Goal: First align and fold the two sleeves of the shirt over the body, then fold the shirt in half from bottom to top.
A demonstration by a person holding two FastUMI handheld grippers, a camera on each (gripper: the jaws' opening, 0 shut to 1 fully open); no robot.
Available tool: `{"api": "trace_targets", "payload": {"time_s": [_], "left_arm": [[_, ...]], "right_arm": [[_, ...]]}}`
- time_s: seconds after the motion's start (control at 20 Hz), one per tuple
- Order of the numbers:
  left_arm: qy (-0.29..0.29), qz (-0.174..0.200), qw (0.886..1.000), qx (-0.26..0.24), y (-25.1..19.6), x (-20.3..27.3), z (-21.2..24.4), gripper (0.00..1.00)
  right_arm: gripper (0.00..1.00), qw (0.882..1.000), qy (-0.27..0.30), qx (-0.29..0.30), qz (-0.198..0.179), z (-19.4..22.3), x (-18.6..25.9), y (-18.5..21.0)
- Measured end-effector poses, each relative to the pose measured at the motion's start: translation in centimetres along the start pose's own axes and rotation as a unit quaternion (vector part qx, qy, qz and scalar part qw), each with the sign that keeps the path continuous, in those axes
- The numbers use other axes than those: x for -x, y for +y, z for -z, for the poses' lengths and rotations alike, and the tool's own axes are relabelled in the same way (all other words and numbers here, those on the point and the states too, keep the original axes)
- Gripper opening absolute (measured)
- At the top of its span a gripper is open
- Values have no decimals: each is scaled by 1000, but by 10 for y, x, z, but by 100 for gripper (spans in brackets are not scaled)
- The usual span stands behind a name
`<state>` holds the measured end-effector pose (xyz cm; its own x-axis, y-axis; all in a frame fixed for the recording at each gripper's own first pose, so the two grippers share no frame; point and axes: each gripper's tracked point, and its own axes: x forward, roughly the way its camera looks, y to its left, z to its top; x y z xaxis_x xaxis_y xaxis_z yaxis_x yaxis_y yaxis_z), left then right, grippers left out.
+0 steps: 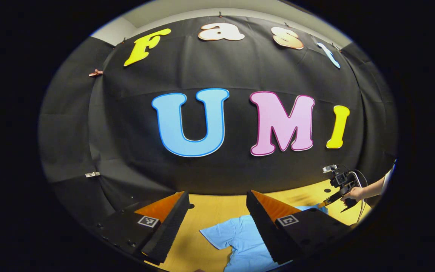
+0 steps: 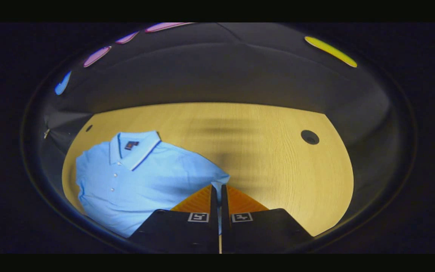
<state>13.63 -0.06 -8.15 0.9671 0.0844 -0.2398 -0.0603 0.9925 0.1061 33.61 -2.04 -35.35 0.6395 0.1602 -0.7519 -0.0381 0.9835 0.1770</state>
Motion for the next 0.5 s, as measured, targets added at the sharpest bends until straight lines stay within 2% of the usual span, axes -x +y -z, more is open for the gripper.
{"api": "trace_targets", "payload": {"time_s": [0.15, 0.2, 0.25, 0.35, 0.4, 0.5], "left_arm": [[16, -5, 1000, 11, 18, 2, 17, 98], [21, -7, 1000, 12, 23, 2, 21, 98], [28, -8, 1000, 12, 29, 2, 26, 98], [39, -18, 999, 4, 39, 2, 39, 98], [45, -21, 999, -1, 43, 1, 45, 98], [59, -20, 998, -7, 48, -3, 57, 98]], "right_arm": [[7, 999, -19, 2, -39, -18, 14, 56], [12, 999, -17, 0, -49, -18, 14, 73], [7, 998, -6, -5, -60, -14, 14, 87], [7, 995, 15, -30, -90, -2, 4, 120], [12, 994, 22, -43, -101, 4, -4, 132], [7, 992, 27, -67, -107, 11, -18, 141]]}}
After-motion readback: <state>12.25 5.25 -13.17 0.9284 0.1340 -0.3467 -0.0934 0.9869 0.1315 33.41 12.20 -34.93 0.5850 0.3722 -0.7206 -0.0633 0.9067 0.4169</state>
